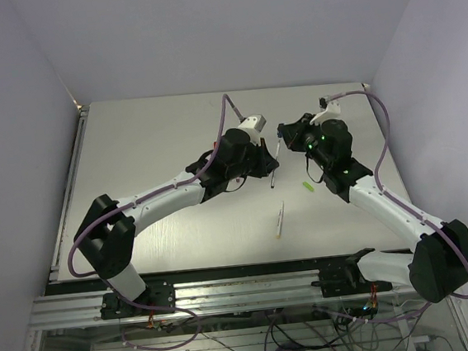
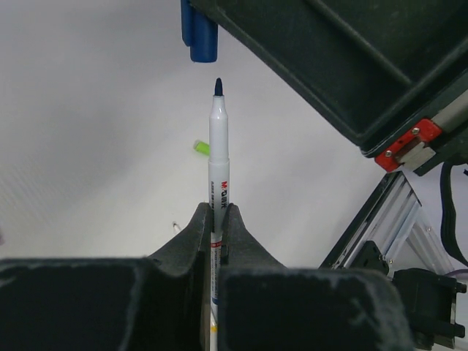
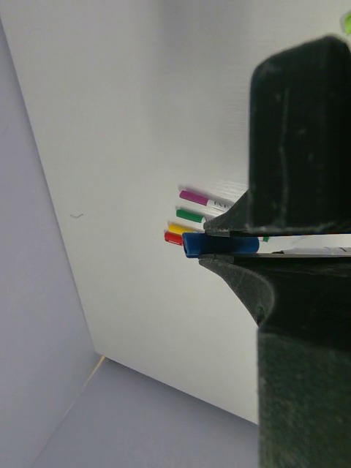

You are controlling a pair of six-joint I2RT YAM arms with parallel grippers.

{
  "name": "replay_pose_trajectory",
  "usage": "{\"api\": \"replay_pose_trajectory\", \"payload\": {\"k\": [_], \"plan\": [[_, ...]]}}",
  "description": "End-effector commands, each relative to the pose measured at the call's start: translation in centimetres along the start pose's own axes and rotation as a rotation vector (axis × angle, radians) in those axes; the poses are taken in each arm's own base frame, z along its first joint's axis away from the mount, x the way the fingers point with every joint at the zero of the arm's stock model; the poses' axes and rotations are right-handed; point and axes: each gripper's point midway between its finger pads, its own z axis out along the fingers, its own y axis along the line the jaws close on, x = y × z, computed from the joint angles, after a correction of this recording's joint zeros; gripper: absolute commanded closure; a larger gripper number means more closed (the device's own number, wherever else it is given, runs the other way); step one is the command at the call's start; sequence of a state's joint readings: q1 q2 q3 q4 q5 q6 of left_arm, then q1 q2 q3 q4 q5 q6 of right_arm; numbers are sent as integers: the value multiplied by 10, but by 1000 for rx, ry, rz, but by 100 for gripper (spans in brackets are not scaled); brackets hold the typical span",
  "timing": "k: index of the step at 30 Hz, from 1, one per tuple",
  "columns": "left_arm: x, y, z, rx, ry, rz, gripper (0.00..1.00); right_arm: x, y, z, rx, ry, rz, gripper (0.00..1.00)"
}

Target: Insert the pens into the pen caps

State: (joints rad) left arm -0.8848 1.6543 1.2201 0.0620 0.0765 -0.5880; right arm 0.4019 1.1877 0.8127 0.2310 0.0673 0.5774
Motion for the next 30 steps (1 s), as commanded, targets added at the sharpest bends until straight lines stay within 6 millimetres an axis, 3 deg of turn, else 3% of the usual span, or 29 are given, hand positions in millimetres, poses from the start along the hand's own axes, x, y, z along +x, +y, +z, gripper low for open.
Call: {"api": "replay_pose_trajectory", "payload": {"k": [1, 17, 30], "plan": [[-17, -13, -6, 54, -53, -11, 93, -6, 5, -4, -31, -31, 16, 100], [-10, -6, -1, 27, -32, -20, 93, -6, 7, -9, -40, -29, 25, 100], [-13, -1, 0, 3, -49, -34, 93, 10, 6, -16, -56, 21, 43, 100]]}}
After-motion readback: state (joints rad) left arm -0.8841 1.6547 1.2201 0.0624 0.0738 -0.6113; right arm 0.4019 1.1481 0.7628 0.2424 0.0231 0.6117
